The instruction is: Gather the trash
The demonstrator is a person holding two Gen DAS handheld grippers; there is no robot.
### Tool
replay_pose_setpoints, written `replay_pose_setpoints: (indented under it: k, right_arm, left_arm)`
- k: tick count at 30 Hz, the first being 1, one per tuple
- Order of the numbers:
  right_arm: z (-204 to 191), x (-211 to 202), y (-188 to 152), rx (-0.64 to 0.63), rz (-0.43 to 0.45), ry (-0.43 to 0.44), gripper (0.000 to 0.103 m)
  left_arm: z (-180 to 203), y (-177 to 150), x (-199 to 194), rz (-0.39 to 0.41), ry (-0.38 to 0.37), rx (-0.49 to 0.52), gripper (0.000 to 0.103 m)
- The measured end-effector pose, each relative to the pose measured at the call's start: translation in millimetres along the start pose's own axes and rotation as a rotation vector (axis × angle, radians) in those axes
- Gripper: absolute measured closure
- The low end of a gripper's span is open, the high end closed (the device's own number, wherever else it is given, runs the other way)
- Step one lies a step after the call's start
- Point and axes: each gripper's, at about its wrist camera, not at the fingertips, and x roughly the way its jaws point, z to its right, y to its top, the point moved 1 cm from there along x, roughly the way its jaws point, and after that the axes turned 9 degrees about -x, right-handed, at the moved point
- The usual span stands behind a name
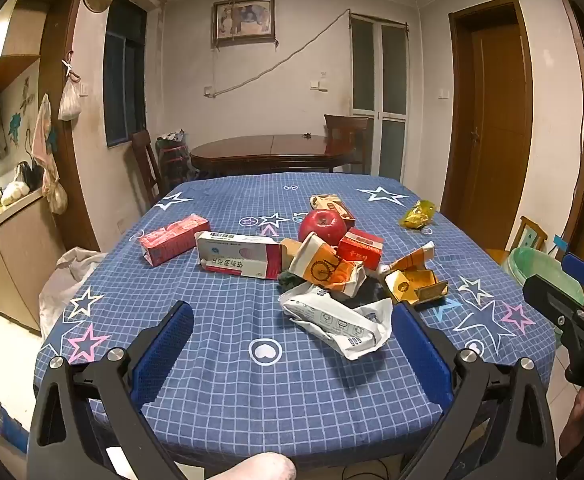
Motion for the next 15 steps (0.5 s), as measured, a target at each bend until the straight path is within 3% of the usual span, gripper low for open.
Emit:
replay_pose_setpoints:
  k: [15]
  right_arm:
    - [-0.4, 1.1, -0.1, 0.002, -0.006, 0.001, 0.005]
  left_arm:
    - [4.5, -1.0, -3.2, -0.009, 0.010, 0.007, 0.004]
